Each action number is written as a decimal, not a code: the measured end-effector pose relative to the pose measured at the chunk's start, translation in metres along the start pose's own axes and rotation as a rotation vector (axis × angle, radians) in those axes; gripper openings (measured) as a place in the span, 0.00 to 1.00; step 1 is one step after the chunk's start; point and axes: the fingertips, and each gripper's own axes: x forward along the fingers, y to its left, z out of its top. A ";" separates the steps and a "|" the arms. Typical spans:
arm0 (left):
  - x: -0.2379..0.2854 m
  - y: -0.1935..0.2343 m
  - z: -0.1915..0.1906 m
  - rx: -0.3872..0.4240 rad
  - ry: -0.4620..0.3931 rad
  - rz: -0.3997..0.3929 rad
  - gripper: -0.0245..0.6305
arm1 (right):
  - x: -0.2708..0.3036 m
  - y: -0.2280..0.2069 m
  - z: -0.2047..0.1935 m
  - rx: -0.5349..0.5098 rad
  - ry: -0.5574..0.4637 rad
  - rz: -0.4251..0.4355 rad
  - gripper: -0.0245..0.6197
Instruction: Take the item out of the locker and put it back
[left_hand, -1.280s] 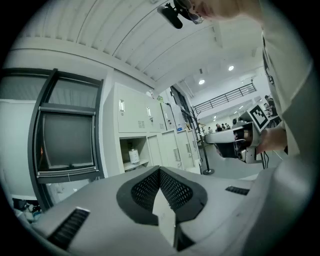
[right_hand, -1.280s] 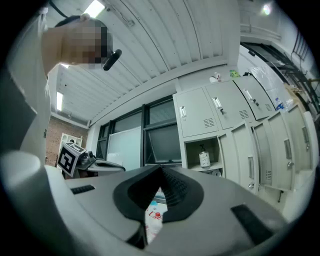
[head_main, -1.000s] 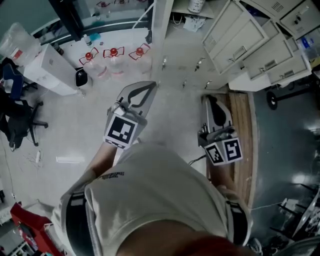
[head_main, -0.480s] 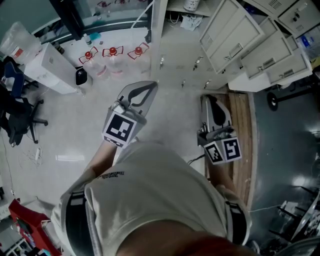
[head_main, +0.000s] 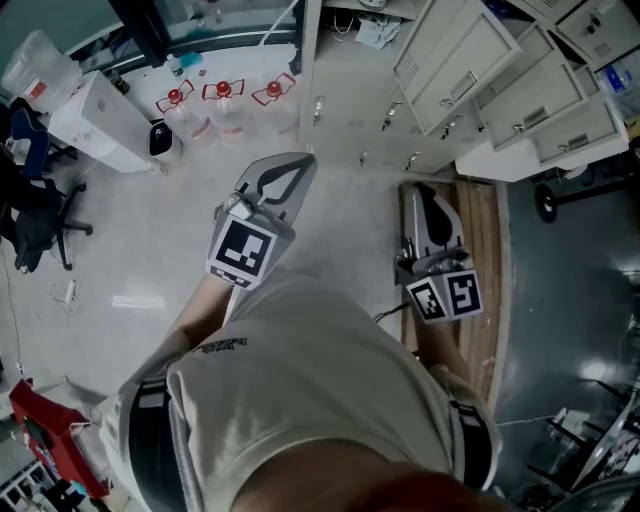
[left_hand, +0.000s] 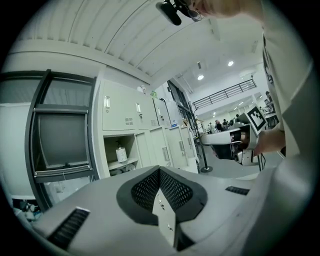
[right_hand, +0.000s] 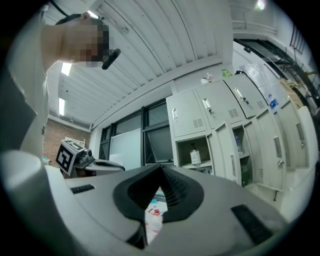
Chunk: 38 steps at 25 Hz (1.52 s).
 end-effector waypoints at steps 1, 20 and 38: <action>0.001 -0.004 0.002 0.005 0.000 0.004 0.06 | -0.003 -0.003 0.000 -0.002 -0.001 0.001 0.04; 0.024 -0.023 0.016 -0.001 0.006 0.042 0.06 | -0.018 -0.027 0.006 0.012 -0.056 0.043 0.04; 0.083 0.038 -0.019 -0.038 0.001 0.009 0.06 | 0.053 -0.050 -0.017 0.006 -0.025 0.013 0.04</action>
